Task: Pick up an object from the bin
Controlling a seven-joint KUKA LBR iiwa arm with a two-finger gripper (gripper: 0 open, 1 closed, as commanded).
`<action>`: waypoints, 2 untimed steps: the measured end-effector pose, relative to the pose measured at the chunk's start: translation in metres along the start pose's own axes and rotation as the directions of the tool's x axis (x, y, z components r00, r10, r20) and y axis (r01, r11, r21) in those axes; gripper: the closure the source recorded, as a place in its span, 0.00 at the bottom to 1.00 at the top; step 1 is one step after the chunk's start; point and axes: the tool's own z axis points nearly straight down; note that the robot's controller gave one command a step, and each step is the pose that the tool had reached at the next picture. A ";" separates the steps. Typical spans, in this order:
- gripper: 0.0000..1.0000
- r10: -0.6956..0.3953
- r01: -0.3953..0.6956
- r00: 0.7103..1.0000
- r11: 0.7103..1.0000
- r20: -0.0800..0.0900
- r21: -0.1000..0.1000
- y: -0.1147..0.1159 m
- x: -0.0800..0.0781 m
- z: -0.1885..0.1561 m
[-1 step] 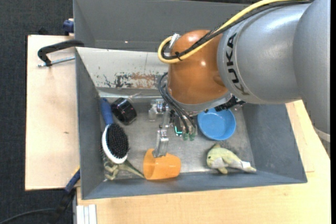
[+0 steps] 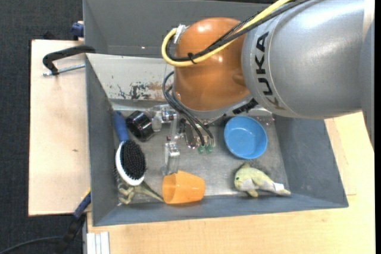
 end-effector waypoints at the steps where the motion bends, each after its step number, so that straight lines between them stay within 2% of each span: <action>1: 0.00 -0.032 0.032 0.999 0.999 0.002 0.009 0.039 -0.011 0.131; 2: 1.00 -0.030 0.030 1.000 1.000 0.000 0.009 0.038 -0.011 0.128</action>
Offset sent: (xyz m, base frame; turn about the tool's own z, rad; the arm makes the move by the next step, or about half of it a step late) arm 0.0014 0.0430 -0.1364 -0.0351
